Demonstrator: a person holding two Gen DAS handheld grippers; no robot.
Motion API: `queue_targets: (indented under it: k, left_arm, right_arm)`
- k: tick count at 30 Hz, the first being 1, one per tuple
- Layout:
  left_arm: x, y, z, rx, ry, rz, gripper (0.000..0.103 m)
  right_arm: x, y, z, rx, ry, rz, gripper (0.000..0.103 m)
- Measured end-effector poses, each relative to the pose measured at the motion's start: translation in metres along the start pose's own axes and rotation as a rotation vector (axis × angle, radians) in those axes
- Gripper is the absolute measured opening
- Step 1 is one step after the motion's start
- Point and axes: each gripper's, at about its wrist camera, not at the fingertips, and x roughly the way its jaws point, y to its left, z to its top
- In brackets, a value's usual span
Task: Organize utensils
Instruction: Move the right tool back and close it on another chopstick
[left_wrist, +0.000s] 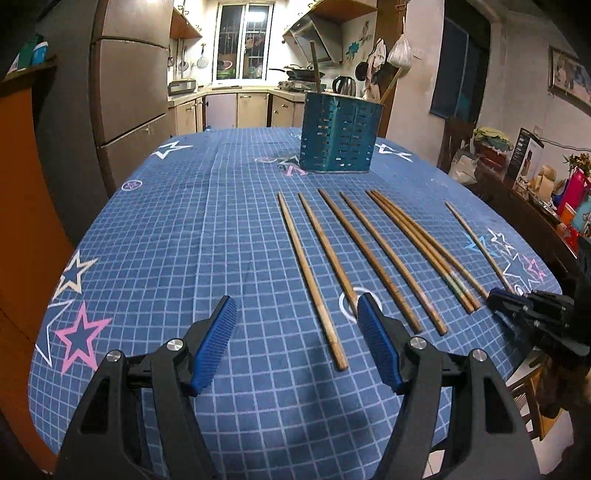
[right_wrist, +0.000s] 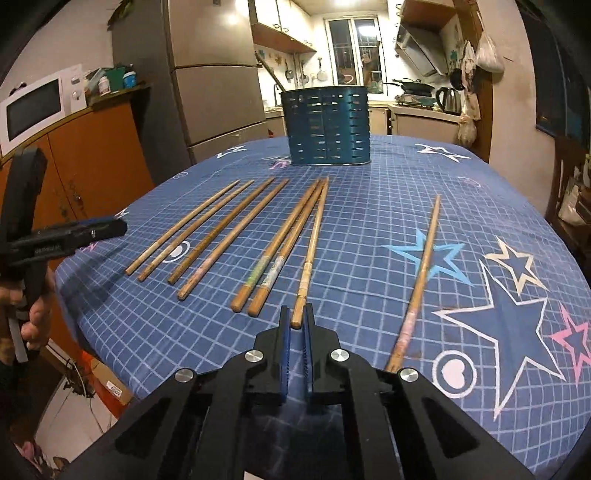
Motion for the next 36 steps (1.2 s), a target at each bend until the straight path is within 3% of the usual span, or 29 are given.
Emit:
queue_targets:
  k: [12,15,20,29,30,32,36]
  left_arm:
    - [0.004,-0.017,-0.036,0.055,0.019,0.0,0.062]
    - [0.007,-0.026,-0.038,0.077,0.018,0.006,0.055]
    - [0.01,-0.029,-0.039,0.074,-0.006,0.037,0.034]
    - [0.009,-0.039,-0.045,0.078,-0.056,0.069,0.032]
    - [0.009,-0.04,-0.047,0.079,-0.062,0.074,0.03]
    - [0.007,-0.043,-0.047,0.075,-0.065,0.077,0.011]
    - [0.005,-0.045,-0.05,0.068,-0.077,0.091,0.006]
  right_arm:
    - [0.002,0.009,-0.004,-0.033,-0.039,-0.029,0.012]
    - [0.004,0.011,-0.005,-0.032,-0.054,-0.038,0.013]
    - [0.005,0.013,-0.005,-0.042,-0.067,-0.05,0.013]
    - [0.002,0.017,-0.011,-0.055,-0.088,-0.081,0.013]
    - [0.001,0.018,-0.012,-0.052,-0.094,-0.085,0.013]
    - [0.0,0.019,-0.015,-0.049,-0.109,-0.094,0.01]
    - [-0.004,0.017,-0.017,-0.037,-0.135,-0.107,0.008]
